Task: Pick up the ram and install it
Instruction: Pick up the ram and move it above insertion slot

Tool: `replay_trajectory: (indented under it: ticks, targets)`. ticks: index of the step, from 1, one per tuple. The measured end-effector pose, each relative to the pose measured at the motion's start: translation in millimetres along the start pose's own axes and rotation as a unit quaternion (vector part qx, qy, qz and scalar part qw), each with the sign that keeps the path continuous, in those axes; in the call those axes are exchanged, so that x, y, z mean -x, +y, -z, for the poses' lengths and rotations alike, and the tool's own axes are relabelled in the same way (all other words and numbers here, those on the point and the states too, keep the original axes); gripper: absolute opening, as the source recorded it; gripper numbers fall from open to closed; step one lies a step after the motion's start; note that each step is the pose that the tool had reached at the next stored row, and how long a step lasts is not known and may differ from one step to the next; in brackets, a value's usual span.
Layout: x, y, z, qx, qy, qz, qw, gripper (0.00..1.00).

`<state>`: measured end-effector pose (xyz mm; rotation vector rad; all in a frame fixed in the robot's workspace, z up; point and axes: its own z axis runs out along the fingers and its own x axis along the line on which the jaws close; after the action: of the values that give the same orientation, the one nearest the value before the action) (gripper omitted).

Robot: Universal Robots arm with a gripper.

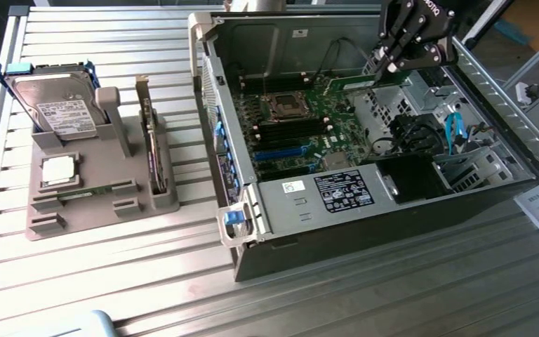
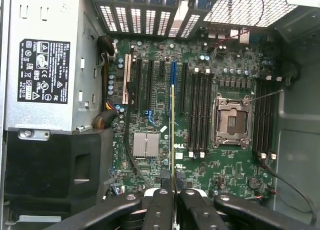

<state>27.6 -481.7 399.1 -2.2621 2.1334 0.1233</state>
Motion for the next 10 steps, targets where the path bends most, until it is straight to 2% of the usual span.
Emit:
replay_trajectory:
  ticks: [3,10]
  targets:
    - [3.7,-0.3,-0.3,0.0,0.0,0.0,1.0,0.12]
    - [4.3,-0.3,-0.4,0.0,0.0,0.0,1.0,0.12]
